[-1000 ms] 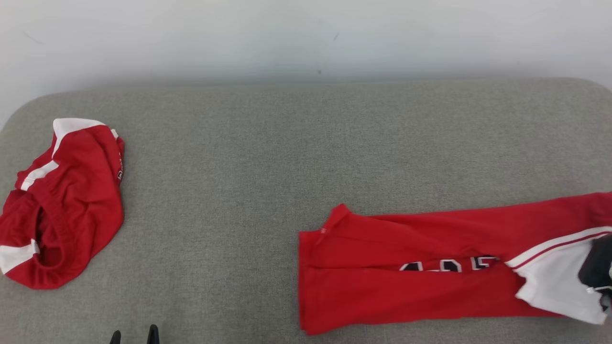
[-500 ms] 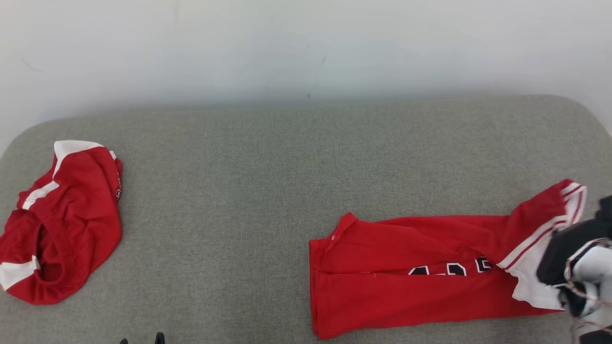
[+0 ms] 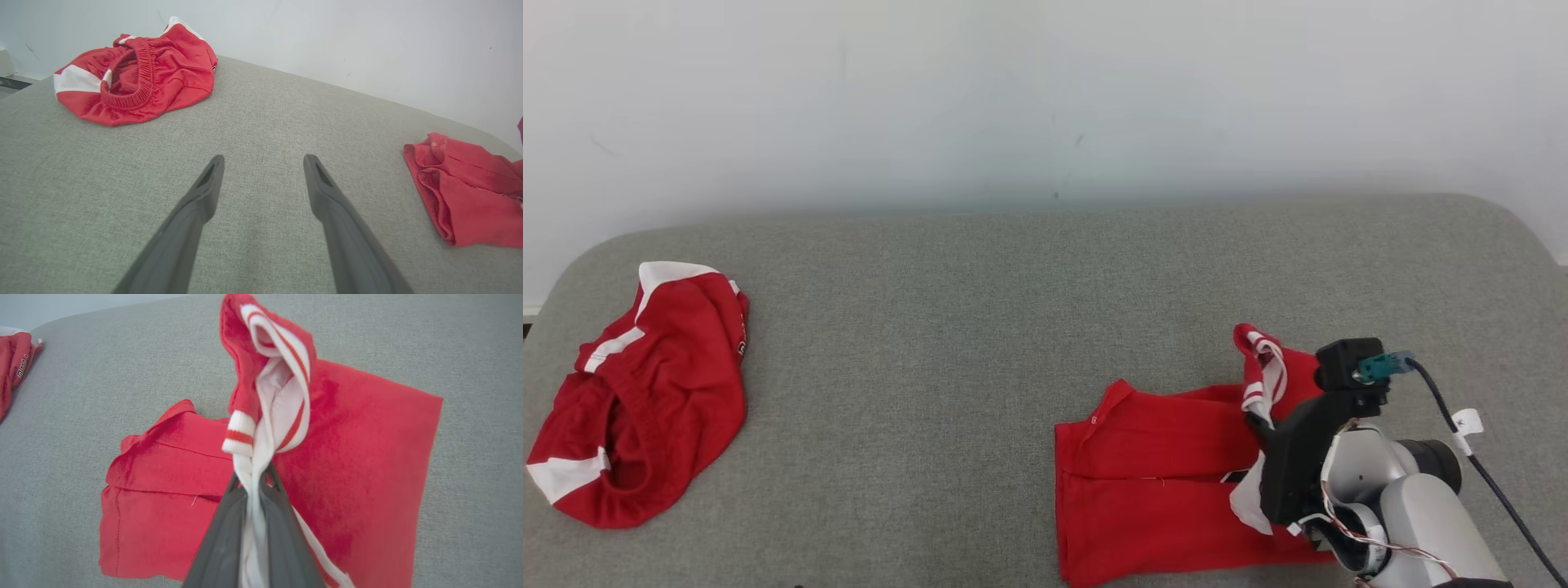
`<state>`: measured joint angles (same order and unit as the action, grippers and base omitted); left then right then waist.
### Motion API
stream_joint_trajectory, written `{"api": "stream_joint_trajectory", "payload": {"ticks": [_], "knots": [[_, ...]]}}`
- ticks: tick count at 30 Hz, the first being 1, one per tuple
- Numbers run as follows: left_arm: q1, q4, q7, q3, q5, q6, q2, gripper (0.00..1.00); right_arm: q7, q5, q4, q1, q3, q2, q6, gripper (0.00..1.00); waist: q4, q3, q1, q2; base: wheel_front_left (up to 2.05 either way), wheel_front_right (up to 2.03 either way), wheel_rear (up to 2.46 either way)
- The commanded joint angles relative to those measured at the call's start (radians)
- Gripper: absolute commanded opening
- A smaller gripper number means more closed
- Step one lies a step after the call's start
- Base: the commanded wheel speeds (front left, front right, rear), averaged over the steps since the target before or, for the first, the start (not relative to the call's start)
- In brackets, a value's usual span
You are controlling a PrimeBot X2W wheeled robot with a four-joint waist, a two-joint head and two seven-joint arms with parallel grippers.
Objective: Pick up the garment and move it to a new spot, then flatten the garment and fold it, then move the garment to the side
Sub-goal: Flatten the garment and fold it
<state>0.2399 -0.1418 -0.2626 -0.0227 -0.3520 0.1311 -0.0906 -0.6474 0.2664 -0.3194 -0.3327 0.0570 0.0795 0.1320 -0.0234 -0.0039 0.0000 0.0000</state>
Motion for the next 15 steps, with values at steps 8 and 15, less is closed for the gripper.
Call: {"api": "stream_joint_trajectory", "payload": {"ticks": [8,15], "knots": [[0.008,-0.005,-0.003,0.020,0.000,-0.001,0.009,1.00,0.019,0.066,-0.097,-0.064,0.142,-0.026,-0.002,0.00,0.030,-0.001,0.0000,0.0000,0.00,0.00,0.00],[0.009,-0.013,-0.003,0.024,-0.003,-0.001,0.012,1.00,0.043,0.111,-0.174,-0.088,0.224,-0.029,-0.002,0.00,0.060,-0.004,0.0000,0.0000,0.00,0.00,0.00]]}}
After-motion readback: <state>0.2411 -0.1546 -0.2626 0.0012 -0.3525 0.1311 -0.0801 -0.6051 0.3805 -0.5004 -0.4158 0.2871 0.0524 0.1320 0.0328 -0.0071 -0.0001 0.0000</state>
